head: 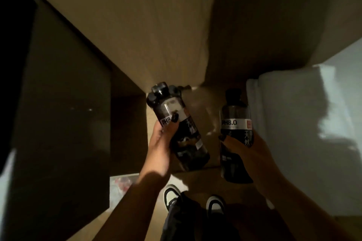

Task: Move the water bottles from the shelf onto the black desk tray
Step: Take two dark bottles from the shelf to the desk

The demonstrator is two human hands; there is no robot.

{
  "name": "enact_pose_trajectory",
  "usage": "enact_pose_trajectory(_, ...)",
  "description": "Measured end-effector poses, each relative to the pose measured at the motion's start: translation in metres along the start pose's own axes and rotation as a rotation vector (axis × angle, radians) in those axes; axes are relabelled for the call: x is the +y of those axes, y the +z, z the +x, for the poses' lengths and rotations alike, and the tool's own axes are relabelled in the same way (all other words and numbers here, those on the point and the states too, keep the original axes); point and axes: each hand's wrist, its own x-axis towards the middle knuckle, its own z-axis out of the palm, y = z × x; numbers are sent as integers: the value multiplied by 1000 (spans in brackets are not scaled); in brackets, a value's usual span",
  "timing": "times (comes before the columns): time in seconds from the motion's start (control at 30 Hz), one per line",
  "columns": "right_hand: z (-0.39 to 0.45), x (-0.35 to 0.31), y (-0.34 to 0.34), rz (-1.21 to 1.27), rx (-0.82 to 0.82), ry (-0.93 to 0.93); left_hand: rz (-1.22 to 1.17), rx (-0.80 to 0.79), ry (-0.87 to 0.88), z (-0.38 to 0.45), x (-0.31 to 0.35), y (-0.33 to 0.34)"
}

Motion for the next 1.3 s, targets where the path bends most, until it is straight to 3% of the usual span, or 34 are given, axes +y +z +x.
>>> enact_pose_trajectory(0.2,-74,-47,-19,198,-20,-12,-337,-55,-176,-83,50,47)
enact_pose_trajectory(0.33,-120,-70,-38,212,-80,-50,-285,21,-224,-135,60,67)
enact_pose_trajectory(0.8,-222,-110,-64,-111,-336,-152,-6,223,110,-275,81,82)
enact_pose_trajectory(1.07,-252,-124,-9,-219,-441,-178,-62,269,215,-316,83,45)
enact_pose_trajectory(1.3,-274,-103,88,-361,-523,-261,-114,410,194,-343,75,-54)
